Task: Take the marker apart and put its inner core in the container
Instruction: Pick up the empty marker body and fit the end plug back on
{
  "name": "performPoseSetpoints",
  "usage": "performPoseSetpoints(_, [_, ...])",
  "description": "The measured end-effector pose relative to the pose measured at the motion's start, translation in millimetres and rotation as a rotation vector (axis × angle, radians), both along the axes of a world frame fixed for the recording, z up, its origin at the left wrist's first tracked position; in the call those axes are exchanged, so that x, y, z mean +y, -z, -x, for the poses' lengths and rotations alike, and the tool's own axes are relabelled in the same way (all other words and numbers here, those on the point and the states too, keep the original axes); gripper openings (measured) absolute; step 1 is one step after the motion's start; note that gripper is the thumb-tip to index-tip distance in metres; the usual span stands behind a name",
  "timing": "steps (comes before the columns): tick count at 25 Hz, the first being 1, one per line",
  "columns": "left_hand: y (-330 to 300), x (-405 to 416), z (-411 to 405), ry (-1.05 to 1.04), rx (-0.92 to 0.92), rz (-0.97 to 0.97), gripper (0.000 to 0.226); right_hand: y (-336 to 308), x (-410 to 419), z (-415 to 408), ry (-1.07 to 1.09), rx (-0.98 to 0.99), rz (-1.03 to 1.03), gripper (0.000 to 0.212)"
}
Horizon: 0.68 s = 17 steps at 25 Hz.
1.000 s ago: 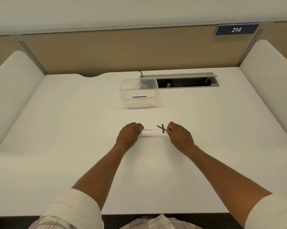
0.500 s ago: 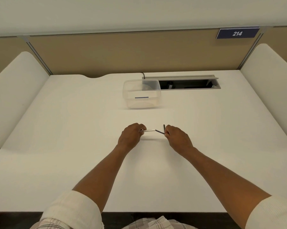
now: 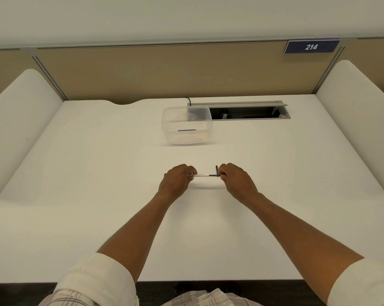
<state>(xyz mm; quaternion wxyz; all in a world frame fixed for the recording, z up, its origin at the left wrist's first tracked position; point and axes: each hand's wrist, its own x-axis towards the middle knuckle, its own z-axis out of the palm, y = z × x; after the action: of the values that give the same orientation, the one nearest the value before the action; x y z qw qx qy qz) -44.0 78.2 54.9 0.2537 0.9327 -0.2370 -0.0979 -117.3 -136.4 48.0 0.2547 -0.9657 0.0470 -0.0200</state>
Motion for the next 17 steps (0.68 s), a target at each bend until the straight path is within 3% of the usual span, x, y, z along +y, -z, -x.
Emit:
performPoseSetpoints(8, [-2.7, -0.4, 0.7, -0.016, -0.014, 0.020, 0.014, -11.2, 6.3, -2.4, 0.068, -0.112, -0.119, 0.015])
performPoseSetpoints(17, [1.3, -0.6, -0.4, -0.016, -0.019, 0.025, 0.012, -12.9, 6.5, -1.3, 0.129, -0.064, -0.196, 0.023])
